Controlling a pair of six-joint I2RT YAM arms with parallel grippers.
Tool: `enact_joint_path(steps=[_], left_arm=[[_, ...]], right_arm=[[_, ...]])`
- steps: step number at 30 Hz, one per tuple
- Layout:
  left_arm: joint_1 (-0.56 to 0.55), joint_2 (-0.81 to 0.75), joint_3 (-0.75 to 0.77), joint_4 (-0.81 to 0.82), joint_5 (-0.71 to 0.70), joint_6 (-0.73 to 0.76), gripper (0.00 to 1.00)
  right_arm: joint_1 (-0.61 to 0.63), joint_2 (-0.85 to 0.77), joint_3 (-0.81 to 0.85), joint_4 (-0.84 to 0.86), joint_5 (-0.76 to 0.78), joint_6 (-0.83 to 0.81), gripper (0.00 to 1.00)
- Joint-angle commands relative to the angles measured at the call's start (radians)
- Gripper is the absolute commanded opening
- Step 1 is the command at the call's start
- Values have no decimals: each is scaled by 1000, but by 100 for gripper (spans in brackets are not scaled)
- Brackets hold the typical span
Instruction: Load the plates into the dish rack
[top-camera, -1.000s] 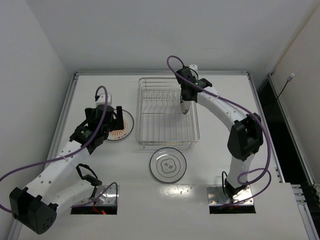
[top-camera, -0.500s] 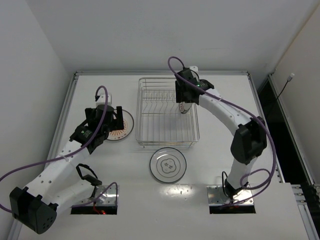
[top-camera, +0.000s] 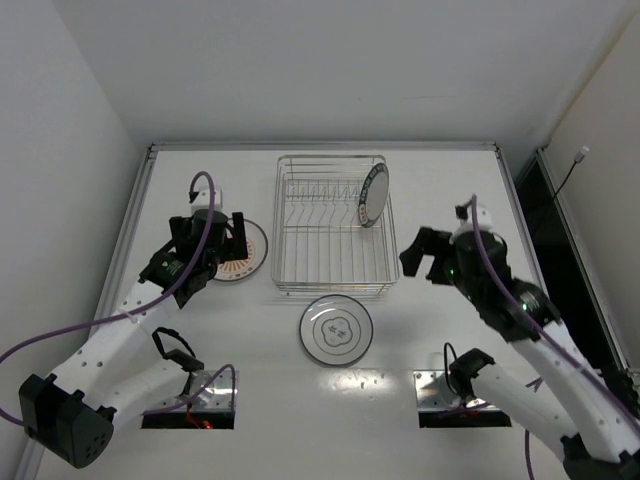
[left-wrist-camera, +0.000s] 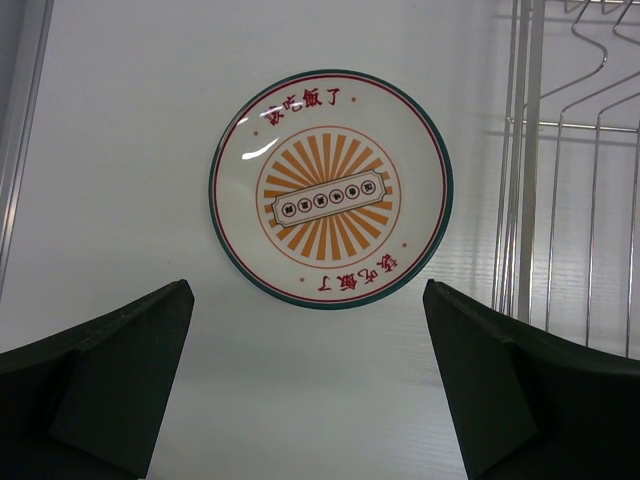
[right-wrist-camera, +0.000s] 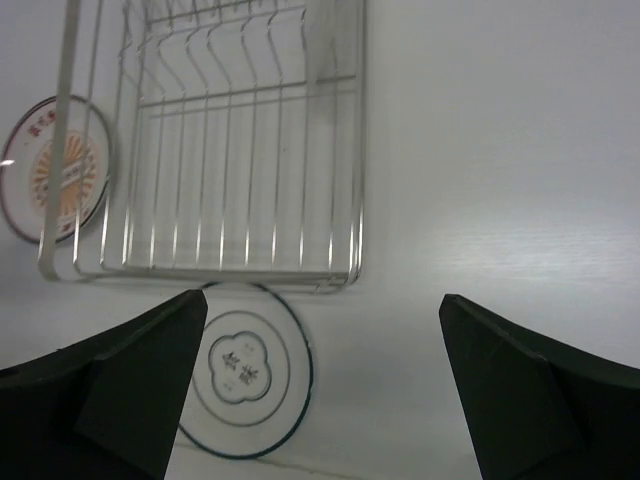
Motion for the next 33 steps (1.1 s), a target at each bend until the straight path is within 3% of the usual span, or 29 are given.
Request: enact_joint_path(steps=[1,8,16,21,28,33], left_arm=[[-6,-19,33,6,-22,-15,100],[-6,-28,33,6,-31,-15,100],[-6,-28,33,6,-40,-15,100],[-6,-28,33,6,-40,-15,100],[-6,-28,33,6,-40,-15,100],[-6,-28,33,6,-40,-15,100]], right_arm=[[-4,-169,-222,51,-232,152,100],[6,-352,-604,122,-563,399,97],[6,-458,-864,300,-651,606,94],[16,-362,-927,405,-651,640,86],[54,-158,-1000,638,-639,695,86],[103,-13,-1010,797,-573,715,78]])
